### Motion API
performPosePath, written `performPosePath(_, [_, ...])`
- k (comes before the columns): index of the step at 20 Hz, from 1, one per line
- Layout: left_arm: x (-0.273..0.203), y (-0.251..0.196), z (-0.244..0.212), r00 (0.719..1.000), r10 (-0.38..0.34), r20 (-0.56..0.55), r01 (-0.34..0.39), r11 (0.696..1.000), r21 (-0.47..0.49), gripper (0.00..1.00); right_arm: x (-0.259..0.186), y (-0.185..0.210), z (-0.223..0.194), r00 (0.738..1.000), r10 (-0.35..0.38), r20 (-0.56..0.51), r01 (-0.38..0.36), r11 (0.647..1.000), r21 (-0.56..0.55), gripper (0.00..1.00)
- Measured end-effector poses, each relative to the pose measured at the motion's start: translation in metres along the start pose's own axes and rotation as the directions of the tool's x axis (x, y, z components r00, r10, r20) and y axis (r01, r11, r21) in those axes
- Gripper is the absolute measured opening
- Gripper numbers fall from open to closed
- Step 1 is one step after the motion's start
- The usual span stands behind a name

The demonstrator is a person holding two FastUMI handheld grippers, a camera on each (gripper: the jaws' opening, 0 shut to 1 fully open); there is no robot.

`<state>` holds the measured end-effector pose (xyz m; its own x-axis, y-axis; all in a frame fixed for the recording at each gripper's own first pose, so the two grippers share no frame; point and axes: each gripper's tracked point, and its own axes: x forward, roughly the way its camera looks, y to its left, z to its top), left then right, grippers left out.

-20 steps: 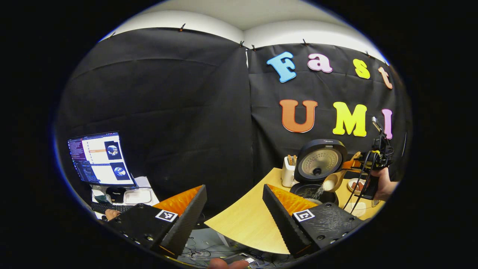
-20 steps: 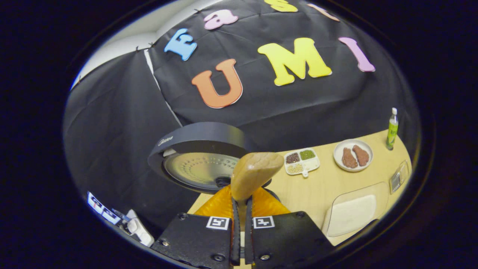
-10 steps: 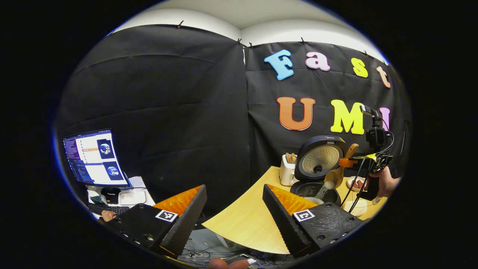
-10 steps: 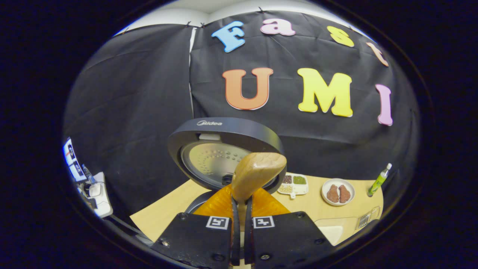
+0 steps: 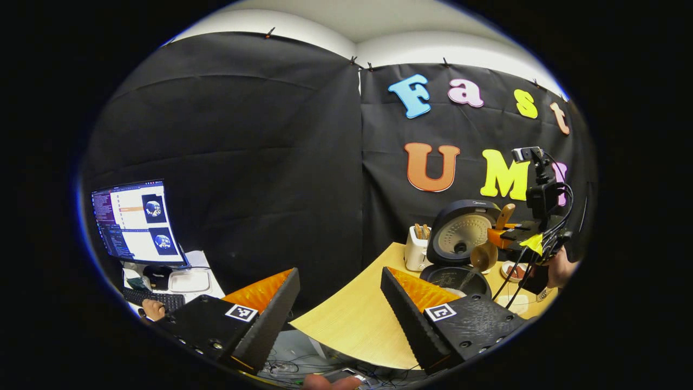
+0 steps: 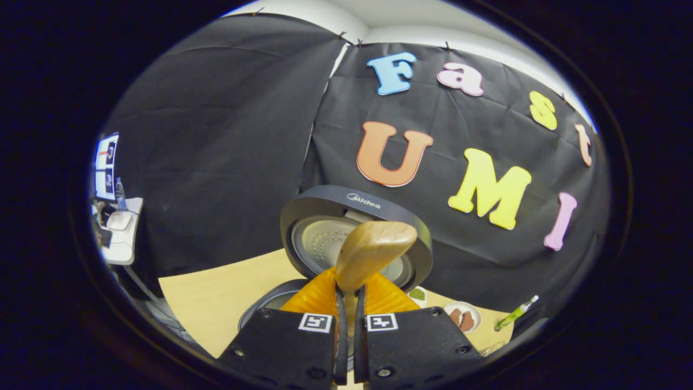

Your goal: Close the left gripper, press the button to open the rice cooker; take a wooden spoon from the chopstick holder with the right hand, scoop a spoonful of rice and pour it into the rice cooker, then put the wooden spoon back into the chopstick holder.

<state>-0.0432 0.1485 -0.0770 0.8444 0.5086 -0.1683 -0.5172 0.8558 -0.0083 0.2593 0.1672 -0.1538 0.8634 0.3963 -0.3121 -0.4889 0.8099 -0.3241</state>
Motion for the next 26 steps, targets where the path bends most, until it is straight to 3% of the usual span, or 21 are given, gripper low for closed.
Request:
performPosePath(6, [-0.003, -0.011, 0.004, 1.0, -0.03, 0.011, 0.03, 1.0, -0.003, 0.96, -0.006, 0.0, 0.003, 1.0, 0.029, -0.006, -0.029, 0.999, 0.045, 0.1])
performPosePath(7, [-0.003, -0.013, 0.005, 0.999, -0.035, 0.009, 0.035, 0.999, -0.004, 1.0, -0.009, -0.001, 0.005, 0.999, 0.035, -0.001, -0.035, 0.997, 0.071, 0.1])
performPosePath(8, [-0.003, -0.017, 0.006, 0.999, -0.04, 0.01, 0.04, 0.999, -0.006, 0.95, -0.015, -0.003, 0.006, 0.999, 0.047, 0.003, -0.047, 0.993, 0.11, 0.1])
performPosePath(10, [-0.004, -0.025, 0.009, 0.999, -0.051, 0.017, 0.051, 0.999, -0.01, 0.95, -0.03, -0.01, 0.008, 0.997, 0.075, 0.014, -0.076, 0.975, 0.209, 0.1])
performPosePath(12, [-0.004, -0.038, 0.013, 0.998, -0.062, 0.024, 0.063, 0.998, -0.013, 1.0, -0.043, -0.021, 0.014, 0.996, 0.088, 0.031, -0.093, 0.949, 0.301, 0.1])
performPosePath(13, [-0.004, -0.045, 0.013, 0.997, -0.068, 0.023, 0.068, 0.998, -0.009, 0.95, -0.049, -0.027, 0.016, 0.995, 0.091, 0.036, -0.098, 0.93, 0.353, 0.1])
performPosePath(16, [-0.007, -0.076, 0.013, 0.994, -0.105, 0.013, 0.105, 0.994, -0.004, 0.95, -0.072, -0.048, 0.018, 0.992, 0.107, 0.059, -0.122, 0.847, 0.517, 0.1])
performPosePath(20, [-0.013, -0.118, 0.02, 0.987, -0.159, 0.021, 0.159, 0.987, 0.024, 0.95, -0.104, -0.105, 0.005, 0.996, 0.062, 0.061, -0.087, 0.754, 0.651, 0.1])
performPosePath(26, [-0.023, -0.193, 0.027, 0.97, -0.239, 0.042, 0.238, 0.97, 0.042, 0.95, -0.153, -0.227, -0.057, 0.996, -0.09, 0.001, 0.063, 0.705, 0.706, 0.1])
